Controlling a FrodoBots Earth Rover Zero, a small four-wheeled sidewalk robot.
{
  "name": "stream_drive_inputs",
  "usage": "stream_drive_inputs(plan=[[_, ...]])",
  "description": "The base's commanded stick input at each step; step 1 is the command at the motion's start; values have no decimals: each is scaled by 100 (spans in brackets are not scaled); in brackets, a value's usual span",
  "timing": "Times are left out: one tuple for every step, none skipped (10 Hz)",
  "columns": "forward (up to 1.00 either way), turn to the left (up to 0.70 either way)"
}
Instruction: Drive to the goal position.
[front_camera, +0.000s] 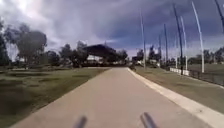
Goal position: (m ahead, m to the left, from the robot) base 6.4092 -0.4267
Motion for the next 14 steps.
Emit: stream_drive_inputs(plan=[[100,0],[100,0],[100,0],[100,0],[100,0],[100,0],[100,0],[100,0],[100,0],[100,0],[100,0],[100,0],[100,0],[100,0]])
